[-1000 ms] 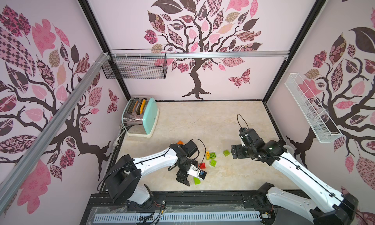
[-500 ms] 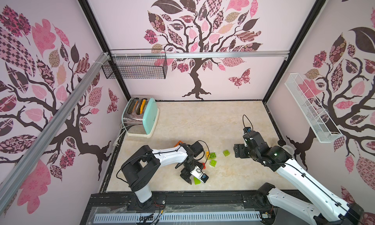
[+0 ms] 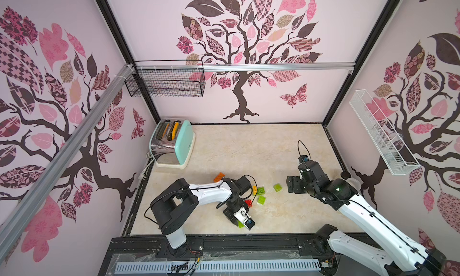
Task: Assemble a giraffe with lego
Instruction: Pick up the lego brick from the center of the board.
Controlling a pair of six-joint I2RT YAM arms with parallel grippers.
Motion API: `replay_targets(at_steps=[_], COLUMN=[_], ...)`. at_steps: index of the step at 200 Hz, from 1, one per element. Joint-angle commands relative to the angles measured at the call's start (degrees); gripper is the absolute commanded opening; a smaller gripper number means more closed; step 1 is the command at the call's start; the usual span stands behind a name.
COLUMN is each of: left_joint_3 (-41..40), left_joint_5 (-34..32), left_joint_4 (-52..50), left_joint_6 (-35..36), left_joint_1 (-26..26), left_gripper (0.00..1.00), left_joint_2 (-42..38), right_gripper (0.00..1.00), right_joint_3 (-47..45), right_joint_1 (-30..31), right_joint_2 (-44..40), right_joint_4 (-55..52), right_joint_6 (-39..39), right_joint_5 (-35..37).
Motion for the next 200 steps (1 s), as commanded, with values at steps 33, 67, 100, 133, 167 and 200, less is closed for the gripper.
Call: replay_targets(at_steps=[33, 67, 100, 133, 167, 200], left_joint_3=[-3.4, -3.8, -0.4, 5.6, 8.0, 8.3], left_joint_5=[-1.4, -1.2, 1.4, 7.3, 6.9, 2.5], left_joint_4=[2.3, 3.4, 2.0, 6.3, 13.4, 15.9], left_joint_6=[-2.6, -7.7, -16.2, -34.6, -51.6, -61.8], left_joint_1=[-0.4, -0.2, 2.4, 8.1, 8.9, 9.0], left_gripper=[0.30, 0.17, 0.16, 0.16, 0.16, 0.15], left_joint_2=[-2.0, -5.2, -9.3, -12.2, -13.9, -16.0], right_gripper=[0.94, 0.92, 0.89, 0.86, 0.76, 0.62], right_joint_3=[0.4, 0.9, 2.1, 1.7, -4.1, -9.0], right_joint_1=[-0.2, -0.2, -0.2, -0.2, -0.2, 0.7], right_joint_2=[2.0, 3.5, 1.4, -3.1, -5.1, -4.7], right_joint_4=[0.5, 0.4, -1.3, 0.6, 12.0, 26.2], right_joint_6=[1.3, 1.4, 3.6, 14.3, 29.6, 39.8], right_joint_5=[1.5, 1.1, -0.8, -8.5, -22.5, -32.2])
